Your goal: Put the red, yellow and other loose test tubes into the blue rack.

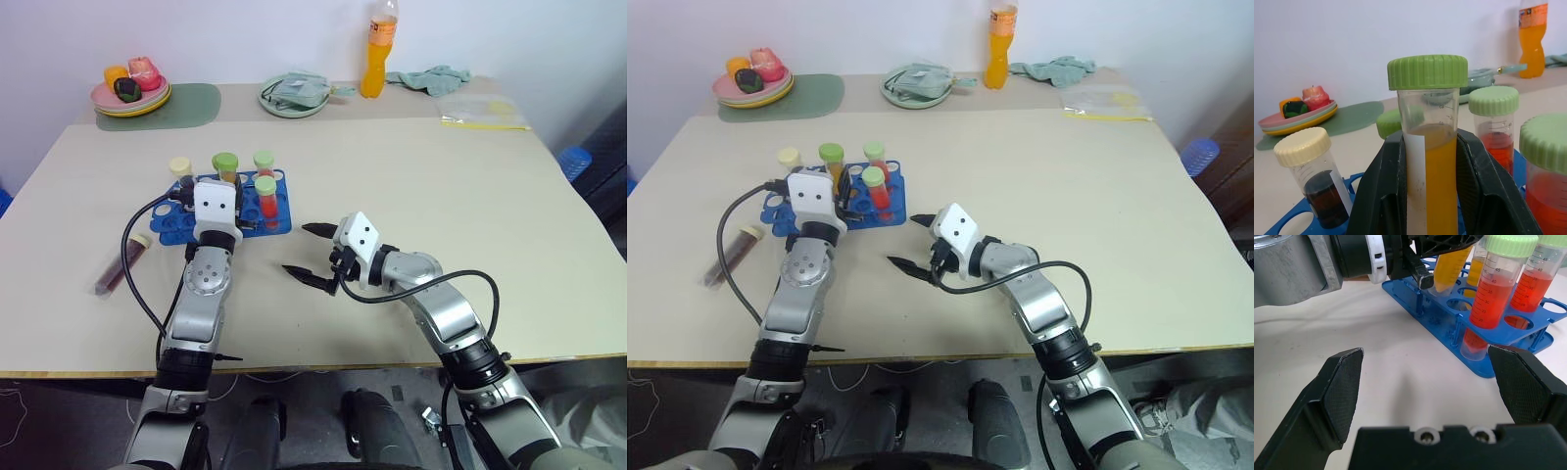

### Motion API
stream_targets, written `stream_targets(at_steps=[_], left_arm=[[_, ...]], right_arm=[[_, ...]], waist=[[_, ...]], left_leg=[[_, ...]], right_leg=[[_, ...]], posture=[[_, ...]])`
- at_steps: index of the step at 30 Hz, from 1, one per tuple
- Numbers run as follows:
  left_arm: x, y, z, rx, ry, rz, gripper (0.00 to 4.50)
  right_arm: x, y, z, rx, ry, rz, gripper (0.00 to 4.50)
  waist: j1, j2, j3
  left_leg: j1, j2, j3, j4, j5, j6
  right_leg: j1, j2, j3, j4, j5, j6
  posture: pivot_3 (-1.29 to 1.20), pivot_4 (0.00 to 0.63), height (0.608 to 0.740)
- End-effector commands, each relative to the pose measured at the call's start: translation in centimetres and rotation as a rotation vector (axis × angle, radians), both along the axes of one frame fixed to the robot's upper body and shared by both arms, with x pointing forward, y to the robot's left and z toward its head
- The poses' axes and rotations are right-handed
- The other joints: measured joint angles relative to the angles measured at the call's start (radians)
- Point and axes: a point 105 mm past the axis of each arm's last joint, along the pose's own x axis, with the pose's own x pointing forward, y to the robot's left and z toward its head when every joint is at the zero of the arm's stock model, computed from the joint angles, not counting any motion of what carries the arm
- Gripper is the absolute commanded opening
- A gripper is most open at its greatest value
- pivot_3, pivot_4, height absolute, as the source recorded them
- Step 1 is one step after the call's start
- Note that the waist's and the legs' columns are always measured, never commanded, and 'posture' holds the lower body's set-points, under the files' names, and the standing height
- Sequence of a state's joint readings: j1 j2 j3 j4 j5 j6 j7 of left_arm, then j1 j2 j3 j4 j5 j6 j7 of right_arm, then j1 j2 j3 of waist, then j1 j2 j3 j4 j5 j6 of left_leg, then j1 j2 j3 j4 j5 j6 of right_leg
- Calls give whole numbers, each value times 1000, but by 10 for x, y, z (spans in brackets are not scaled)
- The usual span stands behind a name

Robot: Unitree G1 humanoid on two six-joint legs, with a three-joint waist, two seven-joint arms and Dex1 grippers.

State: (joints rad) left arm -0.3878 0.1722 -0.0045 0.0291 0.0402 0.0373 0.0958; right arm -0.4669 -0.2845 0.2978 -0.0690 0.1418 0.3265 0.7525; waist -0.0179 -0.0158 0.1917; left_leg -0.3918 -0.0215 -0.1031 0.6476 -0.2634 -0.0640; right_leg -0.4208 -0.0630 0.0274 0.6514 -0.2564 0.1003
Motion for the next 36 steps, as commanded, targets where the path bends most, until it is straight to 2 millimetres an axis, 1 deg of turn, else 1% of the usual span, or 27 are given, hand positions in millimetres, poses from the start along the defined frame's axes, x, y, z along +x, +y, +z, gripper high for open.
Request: stream_targets(at_steps=[1, 5, 11, 13, 14, 15, 17, 18, 19, 22, 24, 25, 27, 28, 29, 31, 32, 33, 34, 36], left_arm=[[-3, 2, 5, -51, -21, -5, 754], [-4, 2, 5, -119, -38, -26, 754], [-2, 3, -1, -102, -46, -40, 754], [-1, 4, -3, -107, -45, -36, 1825], [-1, 5, -3, -109, -48, -34, 2194], [-2, 6, -1, -109, -57, -33, 2693], [-6, 10, 8, -118, -93, -33, 3764], [-10, 12, 14, -128, -113, -34, 4213], [-12, 14, 18, -135, -126, -36, 4438], [-34, 39, 45, -156, -194, 1, 4438], [-46, 55, 59, -157, -217, 23, 4438], [-53, 73, 73, -146, -224, 42, 4438], [-67, 98, 95, -126, -217, 48, 4438], [-69, 110, 99, -133, -164, 44, 4438], [-68, 119, 97, -137, -88, 37, 4438], [-68, 140, 81, -106, 145, 29, 4438], [-70, 148, 73, -47, 263, 31, 4438], [-73, 153, 67, 1, 366, 24, 4438], [-76, 157, 56, 19, 494, 9, 4438], [-79, 170, 39, 90, 717, 37, 4438]], right_arm=[[0, 4, 12, 24, -36, 17, 4500], [0, 5, 12, 26, -39, 18, 4500], [0, 7, 13, 30, -42, 23, 4500], [0, 6, 14, 31, -43, 23, 4500], [0, 6, 14, 31, -43, 23, 4500], [0, 6, 14, 32, -44, 22, 4500], [0, 5, 15, 33, -47, 20, 4500], [0, 5, 16, 35, -49, 18, 4500], [0, 4, 16, 35, -50, 17, 4500], [0, -1, 20, 40, -55, 5, 4500], [0, -3, 21, 39, -57, 1, 4500], [0, -5, 22, 37, -59, -2, 4500], [0, -8, 23, 35, -61, -5, 4500], [0, -10, 24, 34, -61, -5, 4500], [0, -11, 24, 34, -61, -4, 4500], [0, -12, 25, 28, -63, 1, 4500], [0, -13, 25, 23, -64, 4, 4500], [1, -14, 25, 18, -65, 8, 4500], [1, -15, 25, 12, -66, 13, 4500], [2, -16, 25, 3, -68, 21, 4500]], waist=[[1, 0, 0], [3, 0, 0], [4, 0, 0], [4, 0, 0], [4, 0, 0], [4, 0, 0], [2, 0, 0], [1, 0, 0], [0, 0, 0], [-3, 0, 0], [-2, 0, 0], [-2, 0, 0], [-5, 0, 0], [-5, 0, 0], [-5, 0, 0], [-5, 0, 0], [-6, 0, 0], [-8, 0, 0], [-9, 0, 0], [-12, 0, 1]], left_leg=[[0, 0, 0, 0, 0, 0], [0, 0, 0, 0, 0, 0], [0, 0, 0, 0, 0, 0], [0, 0, 0, 0, 0, 0], [0, 0, 0, 0, 0, 0], [0, 0, 0, 0, 0, 0], [0, 0, 0, 0, 0, 0], [0, 0, 0, 0, 0, 0], [0, 0, 0, 0, 0, 0], [0, 0, 0, 0, 0, 0], [0, 1, 0, 0, 0, 0], [0, 1, 0, 0, 0, 0], [0, 1, 0, 0, 0, 0], [0, 1, 0, 0, 0, 0], [0, 1, 0, 0, 0, 0], [1, 1, 0, 0, 0, 0], [1, 1, 0, 0, 0, 0], [1, 1, 0, 0, 0, 0], [1, 1, -1, 0, 0, 1], [1, 1, -1, -1, 0, 1]], right_leg=[[0, 0, 0, 0, 0, 0], [0, 0, 0, 0, 0, 0], [0, 0, 0, 0, 0, 0], [0, 0, 0, 0, 0, 0], [0, 0, 0, 0, 0, 0], [0, 0, 0, 0, 0, 0], [0, 0, 0, 0, 0, 0], [0, 0, 0, 0, 0, 0], [0, 0, 0, 0, 0, 0], [0, 0, 0, 0, 0, 0], [0, 0, 0, 0, 0, 0], [0, 1, 0, 0, 0, 0], [0, 1, 0, 1, 0, 0], [-1, 1, 0, 1, 0, 0], [0, 1, 0, 1, 0, 0], [0, 1, 0, 2, 0, 0], [0, 1, 0, 1, 0, 0], [1, 1, 0, 1, 0, 0], [1, 1, 0, 1, 0, 0], [1, 1, -1, 1, 0, 0]], posture=[[0, 150, 740], [0, 150, 740], [0, 150, 740], [0, 150, 740], [0, 150, 740], [0, 150, 740], [0, 150, 740], [0, 150, 740], [0, 150, 740], [0, 150, 740], [0, 150, 740], [0, 150, 740], [0, 150, 740], [0, 150, 740], [0, 150, 740], [0, 150, 740], [0, 150, 740], [0, 150, 740], [0, 150, 740], [0, 150, 740]])
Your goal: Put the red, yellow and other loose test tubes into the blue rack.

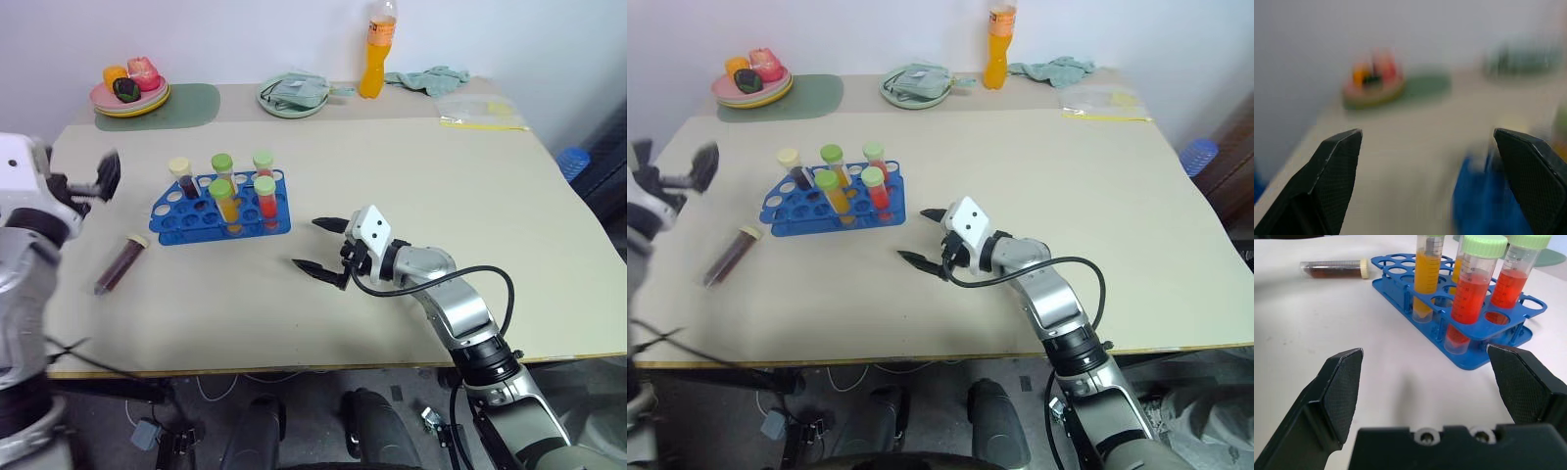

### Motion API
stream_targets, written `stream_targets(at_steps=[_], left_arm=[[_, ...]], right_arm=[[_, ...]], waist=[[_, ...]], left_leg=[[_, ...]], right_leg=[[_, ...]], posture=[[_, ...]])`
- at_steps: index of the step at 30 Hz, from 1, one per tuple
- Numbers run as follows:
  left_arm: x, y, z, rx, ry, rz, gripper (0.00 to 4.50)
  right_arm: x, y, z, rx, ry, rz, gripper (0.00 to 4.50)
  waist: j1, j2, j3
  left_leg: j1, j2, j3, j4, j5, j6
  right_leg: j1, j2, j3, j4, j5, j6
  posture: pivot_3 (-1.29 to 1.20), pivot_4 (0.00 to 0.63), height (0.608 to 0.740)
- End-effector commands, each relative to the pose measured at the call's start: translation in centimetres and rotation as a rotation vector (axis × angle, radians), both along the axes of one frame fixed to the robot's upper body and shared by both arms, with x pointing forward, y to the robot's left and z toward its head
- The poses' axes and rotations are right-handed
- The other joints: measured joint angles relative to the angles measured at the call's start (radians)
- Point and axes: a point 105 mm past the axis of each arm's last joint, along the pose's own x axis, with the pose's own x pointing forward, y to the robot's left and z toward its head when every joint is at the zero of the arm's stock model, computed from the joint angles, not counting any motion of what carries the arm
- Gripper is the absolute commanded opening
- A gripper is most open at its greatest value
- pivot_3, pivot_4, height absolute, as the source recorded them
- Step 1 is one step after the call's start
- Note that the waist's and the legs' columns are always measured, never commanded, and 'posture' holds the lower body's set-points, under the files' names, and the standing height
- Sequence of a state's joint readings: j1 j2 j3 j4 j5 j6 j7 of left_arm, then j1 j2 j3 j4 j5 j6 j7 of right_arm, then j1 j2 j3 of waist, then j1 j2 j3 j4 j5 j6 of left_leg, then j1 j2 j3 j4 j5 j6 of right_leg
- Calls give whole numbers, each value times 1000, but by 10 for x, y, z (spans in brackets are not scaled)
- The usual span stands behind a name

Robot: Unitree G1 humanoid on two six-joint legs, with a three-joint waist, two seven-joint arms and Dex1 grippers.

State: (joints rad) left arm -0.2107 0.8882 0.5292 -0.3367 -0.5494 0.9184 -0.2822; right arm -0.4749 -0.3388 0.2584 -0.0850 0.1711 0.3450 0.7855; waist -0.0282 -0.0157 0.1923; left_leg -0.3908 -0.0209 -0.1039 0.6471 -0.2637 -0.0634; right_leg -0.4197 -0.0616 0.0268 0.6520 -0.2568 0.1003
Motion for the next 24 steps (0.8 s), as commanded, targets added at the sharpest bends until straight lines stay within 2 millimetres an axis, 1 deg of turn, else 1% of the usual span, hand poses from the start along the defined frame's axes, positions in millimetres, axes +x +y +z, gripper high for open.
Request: stream_targets(at_steps=[1, 2, 4, 5, 7, 9, 11, 15, 17, 20, 22, 24], left_arm=[[-7, 14, -26, 50, 356, -10, 4438], [-8, 18, -29, 55, 411, -2, 4438], [-13, 17, -46, 57, 634, -69, 4438], [-16, 19, -50, 58, 702, -84, 4438], [-8, 26, -57, 43, 756, -64, 4438], [7, 29, -68, 25, 808, -52, 4438], [17, 31, -77, 15, 854, -39, 4438], [27, 39, -87, 54, 911, -32, 4438], [31, 37, -92, 35, 937, -48, 4438], [34, 37, -95, 40, 958, -54, 3637], [34, 39, -92, 41, 960, -56, 2651], [29, 47, -87, 40, 958, -43, 1669]], right_arm=[[-1, 1, 18, 13, -65, 35, 4500], [-1, 1, 18, 10, -66, 38, 4500], [0, 1, 18, 6, -69, 45, 4500], [0, 1, 18, 4, -70, 47, 4500], [1, 2, 18, 4, -73, 52, 4500], [0, 4, 18, 7, -77, 54, 4500], [-2, 5, 17, 10, -79, 49, 4500], [-4, 3, 15, 13, -77, 30, 4500], [-7, 2, 13, 14, -75, 21, 4500], [-10, 1, 12, 16, -73, 11, 4500], [-12, 1, 12, 17, -72, 6, 4500], [-13, 0, 12, 17, -71, 3, 4500]], waist=[[-2, 0, 0], [-4, 0, 0], [-11, -1, 0], [-14, -1, 0], [-17, 1, 1], [-16, 0, 1], [-14, 0, 1], [-20, -1, 1], [-17, -1, 1], [-16, -1, 1], [-16, -1, 1], [-20, -1, 1]], left_leg=[[0, 0, -1, 0, 0, 0], [0, 0, -1, 0, 0, 0], [0, 0, -1, 0, 0, 0], [0, 0, -1, -1, 0, 0], [1, 0, -1, -2, 0, 0], [0, 1, -1, -2, 0, 0], [0, 1, -1, -2, 0, 0], [-2, 1, 0, -1, 0, 0], [-3, 1, 0, -1, 0, 0], [-3, 1, 0, -1, 0, 0], [-2, 1, 0, 0, 0, 0], [-2, 1, 0, 0, 0, 0]], right_leg=[[0, 0, -1, 0, 0, 0], [0, 0, -1, 1, 0, 0], [0, 0, -1, 1, 0, 0], [0, 1, -1, 1, 0, 0], [0, 0, -1, 0, 0, 0], [-1, 1, -1, 1, 0, -1], [-1, 2, -1, 2, 0, -1], [-3, 1, -1, 2, 0, -1], [-4, 1, -1, 2, 0, -1], [-4, 1, -1, 2, 0, 0], [-4, 1, -1, 3, 0, 0], [-4, 1, -1, 4, 0, 0]], posture=[[0, 150, 740], [0, 150, 740], [0, 150, 740], [0, 150, 740], [0, 150, 740], [0, 150, 740], [0, 150, 740], [0, 150, 740], [0, 150, 740], [0, 150, 740], [0, 150, 740], [0, 150, 740]])
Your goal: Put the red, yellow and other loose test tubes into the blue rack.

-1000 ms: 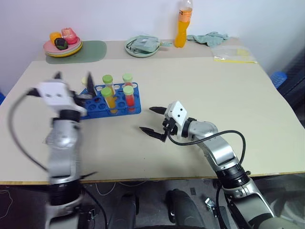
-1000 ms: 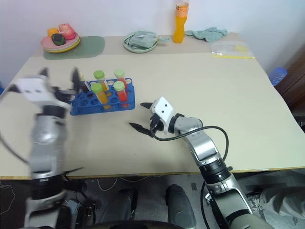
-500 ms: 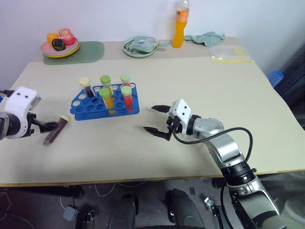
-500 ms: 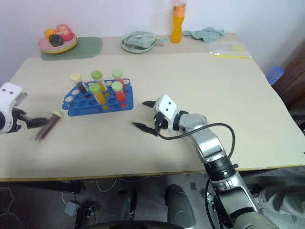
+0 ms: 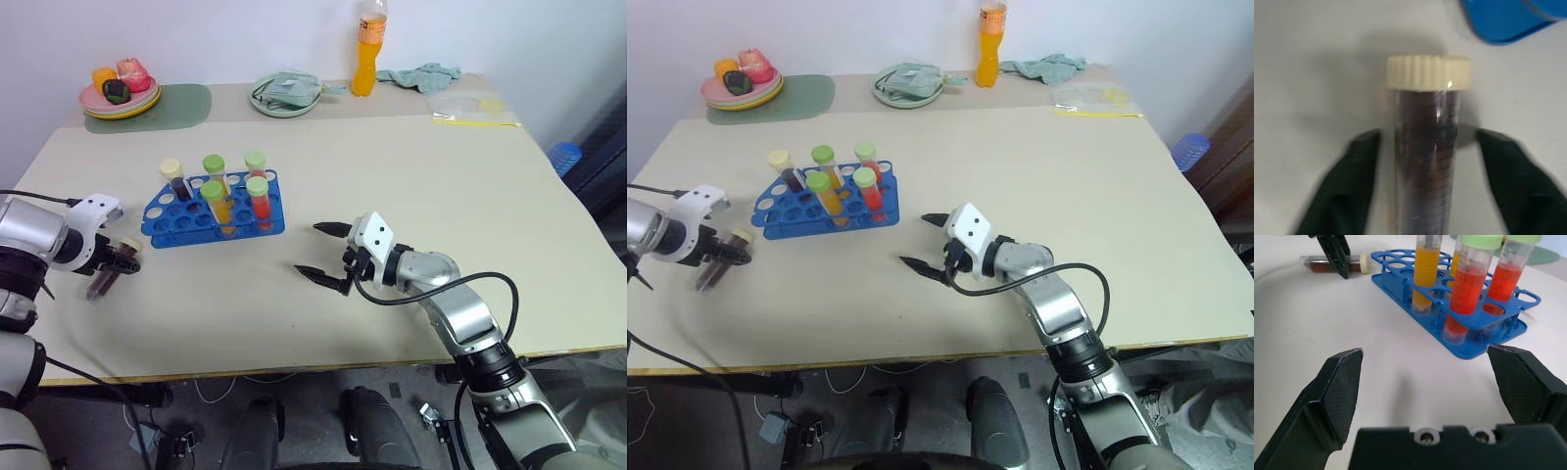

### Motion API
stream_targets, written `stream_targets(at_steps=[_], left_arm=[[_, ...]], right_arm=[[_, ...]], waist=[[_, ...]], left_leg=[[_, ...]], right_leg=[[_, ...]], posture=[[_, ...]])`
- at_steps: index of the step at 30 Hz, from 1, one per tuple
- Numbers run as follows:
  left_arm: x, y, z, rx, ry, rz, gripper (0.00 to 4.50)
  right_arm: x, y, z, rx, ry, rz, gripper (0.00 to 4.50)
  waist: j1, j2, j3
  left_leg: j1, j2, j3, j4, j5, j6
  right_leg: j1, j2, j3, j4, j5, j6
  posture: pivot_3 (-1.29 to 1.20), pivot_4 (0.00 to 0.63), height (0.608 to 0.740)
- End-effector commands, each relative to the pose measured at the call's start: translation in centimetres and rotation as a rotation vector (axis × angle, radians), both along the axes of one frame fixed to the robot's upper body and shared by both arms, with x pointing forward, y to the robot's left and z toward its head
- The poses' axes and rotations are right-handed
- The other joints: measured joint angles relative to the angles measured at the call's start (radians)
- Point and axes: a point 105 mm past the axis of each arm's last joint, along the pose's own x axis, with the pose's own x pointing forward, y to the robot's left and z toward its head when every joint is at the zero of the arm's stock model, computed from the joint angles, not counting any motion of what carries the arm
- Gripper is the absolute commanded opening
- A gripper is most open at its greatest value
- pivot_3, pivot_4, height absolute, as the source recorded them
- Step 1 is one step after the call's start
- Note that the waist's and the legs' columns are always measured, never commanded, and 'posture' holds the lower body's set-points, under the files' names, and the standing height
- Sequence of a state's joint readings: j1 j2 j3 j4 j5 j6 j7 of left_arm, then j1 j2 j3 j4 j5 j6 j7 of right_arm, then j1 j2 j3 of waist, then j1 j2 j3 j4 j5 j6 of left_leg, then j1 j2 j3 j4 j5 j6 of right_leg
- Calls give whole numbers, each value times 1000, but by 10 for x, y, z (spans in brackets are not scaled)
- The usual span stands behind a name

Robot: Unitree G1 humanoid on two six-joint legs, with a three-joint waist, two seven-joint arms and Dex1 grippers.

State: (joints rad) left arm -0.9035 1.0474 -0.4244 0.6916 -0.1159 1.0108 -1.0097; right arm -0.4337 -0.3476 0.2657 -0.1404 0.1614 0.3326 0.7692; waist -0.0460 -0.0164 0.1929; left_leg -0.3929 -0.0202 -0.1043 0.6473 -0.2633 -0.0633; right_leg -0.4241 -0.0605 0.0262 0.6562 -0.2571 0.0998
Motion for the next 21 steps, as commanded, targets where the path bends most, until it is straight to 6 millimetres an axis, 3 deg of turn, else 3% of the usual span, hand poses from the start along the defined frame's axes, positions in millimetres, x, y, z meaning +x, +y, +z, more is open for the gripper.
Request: stream_targets(at_steps=[1, 2, 6, 7, 8, 9, 11, 14, 18, 21], left_arm=[[-10, 24, 14, 59, -4, 43, 1157], [-13, 30, 16, 67, -11, 55, 837], [-9, 61, 57, 141, -282, 151, 837], [-4, 65, 73, 164, -410, 167, 837], [7, 63, 103, 242, -670, 148, 837], [5, 61, 125, 283, -858, 168, 837], [-9, 47, 141, 210, -1078, 229, 837], [-22, 9, 144, 103, -1263, 218, 837], [-29, -61, 130, 120, -1477, 173, 837], [-25, -84, 117, 145, -1530, 182, 837]], right_arm=[[-5, 0, 12, 18, -44, 1, 4500], [-5, 0, 12, 17, -44, -2, 4500], [-5, -3, 12, 13, -40, -9, 4500], [-5, -4, 11, 12, -39, -10, 4500], [-5, -3, 10, 13, -34, -7, 4500], [-6, -2, 9, 15, -30, 0, 4500], [-8, 0, 8, 21, -18, 22, 4500], [-16, 5, 6, 37, 21, 87, 4500], [-22, 13, 4, 54, 65, 160, 4500], [-19, 16, 3, 49, 64, 166, 4500]], waist=[[-3, 0, 0], [-5, 0, 0], [-11, -1, 0], [-8, -1, 0], [-5, -1, 0], [-2, -1, 0], [9, -1, 0], [23, -2, -1], [37, -3, -1], [35, -6, -3]], left_leg=[[0, 0, 0, 0, 0, 0], [0, 0, 0, 0, 0, 0], [0, 0, 0, -1, 0, 0], [0, 0, -1, 0, 0, 0], [0, 0, -1, 0, 0, 0], [0, 0, -1, 0, 0, 0], [0, 1, -3, 0, 0, 0], [-2, 0, -2, 2, 0, 0], [-2, -2, 1, 2, 0, 0], [-1, -2, 1, 2, 0, 0]], right_leg=[[0, 0, 0, 0, 0, 0], [0, 0, 0, 0, 0, 0], [-1, 0, 0, 1, 0, 0], [-1, 0, 0, 1, 0, 0], [-1, -1, 0, 1, 0, 0], [-1, -1, 0, 1, 0, 0], [-2, -4, 1, 0, 0, 0], [-1, -6, 1, -1, 1, 1], [0, -6, 2, -4, 2, 2], [2, -4, 1, -4, 2, 1]], posture=[[0, 150, 740], [0, 150, 740], [0, 150, 740], [0, 150, 740], [0, 150, 740], [0, 150, 740], [0, 150, 740], [0, 150, 740], [0, 150, 740], [0, 150, 740]])
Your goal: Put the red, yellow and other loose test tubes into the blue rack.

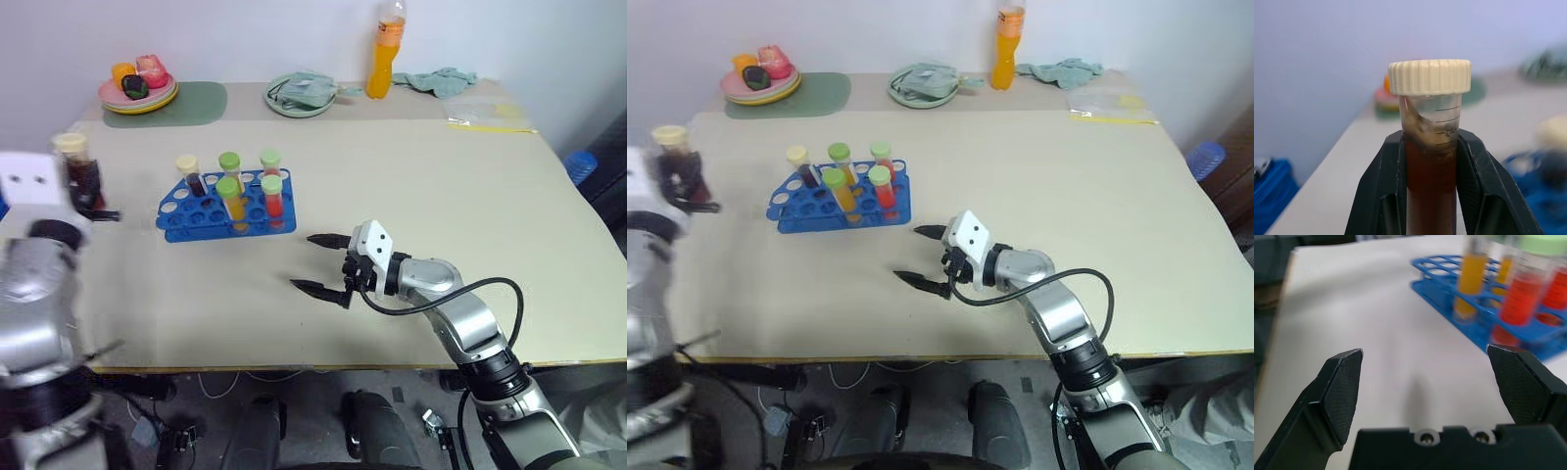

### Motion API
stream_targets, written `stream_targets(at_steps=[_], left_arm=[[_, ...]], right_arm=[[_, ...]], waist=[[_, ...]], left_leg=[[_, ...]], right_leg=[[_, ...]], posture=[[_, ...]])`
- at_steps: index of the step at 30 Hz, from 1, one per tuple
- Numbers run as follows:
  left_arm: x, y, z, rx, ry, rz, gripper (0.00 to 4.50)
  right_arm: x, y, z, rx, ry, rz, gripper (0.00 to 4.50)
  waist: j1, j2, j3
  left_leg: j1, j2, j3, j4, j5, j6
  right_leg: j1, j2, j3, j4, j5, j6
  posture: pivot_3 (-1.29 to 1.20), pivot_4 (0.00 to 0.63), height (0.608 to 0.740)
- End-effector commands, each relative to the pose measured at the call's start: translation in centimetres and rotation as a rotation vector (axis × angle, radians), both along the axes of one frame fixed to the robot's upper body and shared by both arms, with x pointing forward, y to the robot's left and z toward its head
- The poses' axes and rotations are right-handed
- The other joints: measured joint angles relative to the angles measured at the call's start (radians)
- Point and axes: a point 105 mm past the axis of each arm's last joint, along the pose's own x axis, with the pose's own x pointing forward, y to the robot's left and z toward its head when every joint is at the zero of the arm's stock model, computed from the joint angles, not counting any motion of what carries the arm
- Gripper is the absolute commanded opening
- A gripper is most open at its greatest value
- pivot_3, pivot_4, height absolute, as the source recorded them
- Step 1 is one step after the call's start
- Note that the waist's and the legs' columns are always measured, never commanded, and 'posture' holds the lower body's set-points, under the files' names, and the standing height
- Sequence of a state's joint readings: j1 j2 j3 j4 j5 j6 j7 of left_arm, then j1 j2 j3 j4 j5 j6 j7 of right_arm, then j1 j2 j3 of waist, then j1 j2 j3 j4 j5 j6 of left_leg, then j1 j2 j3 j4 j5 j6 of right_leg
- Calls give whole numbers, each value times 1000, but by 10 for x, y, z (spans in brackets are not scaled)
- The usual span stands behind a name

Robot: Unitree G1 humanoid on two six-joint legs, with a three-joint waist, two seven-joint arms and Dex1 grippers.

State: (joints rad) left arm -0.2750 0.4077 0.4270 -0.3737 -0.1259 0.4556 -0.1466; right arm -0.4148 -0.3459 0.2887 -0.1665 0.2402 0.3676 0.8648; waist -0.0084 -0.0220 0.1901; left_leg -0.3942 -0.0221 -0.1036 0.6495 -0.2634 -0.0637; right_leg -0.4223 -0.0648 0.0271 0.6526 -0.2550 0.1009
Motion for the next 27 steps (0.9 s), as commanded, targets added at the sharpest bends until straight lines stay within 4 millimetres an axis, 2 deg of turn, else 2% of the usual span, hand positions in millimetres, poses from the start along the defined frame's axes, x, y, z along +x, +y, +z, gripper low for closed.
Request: stream_targets(at_steps=[1, 3, 9, 17, 22, 27], left_arm=[[-1, -25, 7, 67, -137, 55, 837], [7, -41, -10, 57, -124, 67, 837], [20, -61, -30, 26, -108, 52, 837], [36, -64, -41, 13, -84, 36, 837], [46, -68, -49, -56, -62, -7, 837], [49, -73, -56, -91, -51, -37, 837]], right_arm=[[2, 5, 8, 16, -29, 22, 4500], [4, 7, 9, 15, -37, 20, 4500], [5, 4, 9, 23, -41, -6, 4500], [4, 2, 9, 36, -34, -40, 4500], [4, 3, 9, 40, -31, -43, 4500], [3, 4, 9, 43, -34, -44, 4500]], waist=[[-5, 0, 0], [-7, 1, -1], [-9, 1, -1], [-6, 1, -1], [-6, 1, -1], [-5, 1, -1]], left_leg=[[1, 0, 0, 0, 0, 0], [3, 0, 2, -1, 0, 0], [3, 1, 3, -1, 0, 0], [3, 1, 3, -1, 0, 0], [3, 1, 3, -1, 0, 0], [3, 1, 2, -1, 0, 0]], right_leg=[[0, 1, 0, 0, 1, -1], [0, 0, 1, 0, 1, -1], [0, 2, 1, 0, 1, -1], [1, 2, 1, 0, 1, -1], [1, 2, 1, 0, 1, -1], [1, 2, 1, 0, 1, -1]], posture=[[0, 150, 740], [0, 150, 740], [0, 150, 740], [0, 150, 740], [0, 150, 740], [0, 150, 740]])
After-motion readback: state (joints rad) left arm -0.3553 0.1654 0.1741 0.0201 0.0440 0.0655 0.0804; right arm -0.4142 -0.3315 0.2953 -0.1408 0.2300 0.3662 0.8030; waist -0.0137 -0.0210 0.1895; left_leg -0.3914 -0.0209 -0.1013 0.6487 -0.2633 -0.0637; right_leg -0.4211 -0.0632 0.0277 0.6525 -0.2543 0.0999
